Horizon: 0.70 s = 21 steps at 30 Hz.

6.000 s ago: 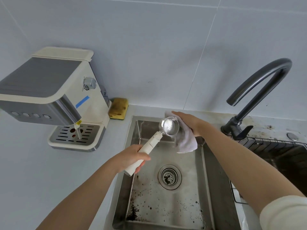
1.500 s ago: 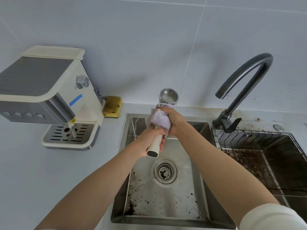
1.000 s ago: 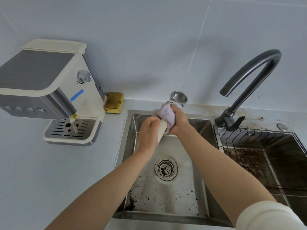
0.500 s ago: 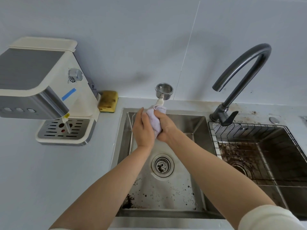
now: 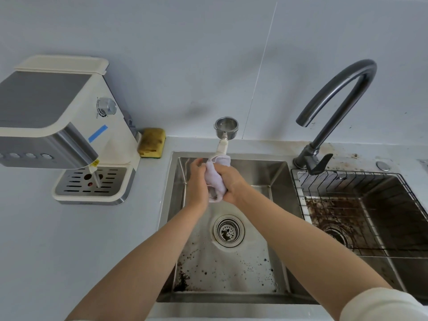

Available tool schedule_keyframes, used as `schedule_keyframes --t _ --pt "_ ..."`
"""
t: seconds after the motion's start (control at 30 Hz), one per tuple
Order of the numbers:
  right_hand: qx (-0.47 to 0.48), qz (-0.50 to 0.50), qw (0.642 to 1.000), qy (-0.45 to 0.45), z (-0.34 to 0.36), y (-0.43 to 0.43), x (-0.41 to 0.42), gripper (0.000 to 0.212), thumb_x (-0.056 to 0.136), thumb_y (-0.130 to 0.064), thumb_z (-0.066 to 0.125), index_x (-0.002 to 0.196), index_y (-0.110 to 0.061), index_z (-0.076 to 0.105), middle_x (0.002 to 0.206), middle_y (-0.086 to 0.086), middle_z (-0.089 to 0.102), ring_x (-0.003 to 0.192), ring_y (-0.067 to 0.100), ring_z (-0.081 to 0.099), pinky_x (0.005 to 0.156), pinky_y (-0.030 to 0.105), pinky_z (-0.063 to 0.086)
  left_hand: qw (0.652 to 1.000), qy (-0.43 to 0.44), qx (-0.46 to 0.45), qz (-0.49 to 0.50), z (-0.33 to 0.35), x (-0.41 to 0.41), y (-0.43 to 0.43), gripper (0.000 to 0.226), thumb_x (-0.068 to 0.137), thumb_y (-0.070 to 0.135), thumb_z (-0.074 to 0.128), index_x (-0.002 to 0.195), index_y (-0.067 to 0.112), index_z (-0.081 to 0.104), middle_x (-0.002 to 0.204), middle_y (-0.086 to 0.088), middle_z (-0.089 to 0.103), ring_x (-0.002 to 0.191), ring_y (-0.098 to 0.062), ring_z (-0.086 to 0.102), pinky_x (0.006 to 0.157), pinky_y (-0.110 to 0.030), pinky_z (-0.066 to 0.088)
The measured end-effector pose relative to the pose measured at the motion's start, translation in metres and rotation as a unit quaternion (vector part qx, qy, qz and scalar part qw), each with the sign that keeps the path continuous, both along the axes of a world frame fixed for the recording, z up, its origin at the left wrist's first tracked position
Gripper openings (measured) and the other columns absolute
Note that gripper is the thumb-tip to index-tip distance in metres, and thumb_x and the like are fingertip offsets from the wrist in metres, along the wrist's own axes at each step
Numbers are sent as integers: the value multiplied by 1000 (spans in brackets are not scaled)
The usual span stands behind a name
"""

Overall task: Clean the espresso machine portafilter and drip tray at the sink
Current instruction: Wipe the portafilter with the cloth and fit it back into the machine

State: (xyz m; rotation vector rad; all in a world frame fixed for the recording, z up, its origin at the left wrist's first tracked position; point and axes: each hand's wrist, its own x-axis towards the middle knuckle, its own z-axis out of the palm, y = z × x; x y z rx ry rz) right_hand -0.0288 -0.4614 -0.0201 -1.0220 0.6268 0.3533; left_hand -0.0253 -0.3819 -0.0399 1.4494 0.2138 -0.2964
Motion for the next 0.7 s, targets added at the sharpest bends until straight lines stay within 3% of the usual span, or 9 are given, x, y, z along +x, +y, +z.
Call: schedule_keyframes --t 0.1,0.23,0.33,0.47,0.57,0.7 --pt "25 -6 999 -25 -4 -8 -2 12 91 -10 51 100 -4 55 92 16 57 85 26 57 81 38 48 990 106 -56 -73 9 15 9 43 91 45 37 96 11 63 90 -9 63 86 -21 59 75 -30 46" --pt "26 61 997 -47 -9 -9 -14 10 90 -9 48 93 -2 54 81 12 56 71 21 56 63 30 47 966 187 -37 -176 22 37 16 38 86 48 52 74 14 59 64 -3 58 68 -16 53 73 -28 42" --pt "10 104 993 -61 -11 -7 -18 8 88 -9 47 82 -4 51 76 10 48 68 19 49 61 26 45 948 197 -14 -250 26 37 13 29 86 38 59 69 15 55 58 0 58 62 -13 55 68 -25 43" --pt "17 122 992 -12 -6 -13 -22 17 93 -10 42 81 -4 51 75 11 48 69 18 49 67 28 41 959 170 43 -222 21 33 7 27 88 22 58 65 11 52 53 -1 53 59 -16 49 65 -28 41" --pt "13 135 991 0 -2 -17 -27 18 94 -14 44 82 -4 53 76 10 51 70 18 51 68 28 44 963 163 43 -211 14 34 5 30 89 27 56 64 12 52 42 3 55 57 -16 50 65 -29 41" --pt "4 140 990 3 -2 -18 -30 16 92 -17 48 86 -4 55 80 11 55 74 19 55 69 28 47 961 163 10 -223 7 33 8 29 89 31 56 65 15 53 44 5 58 47 -9 55 62 -27 44"
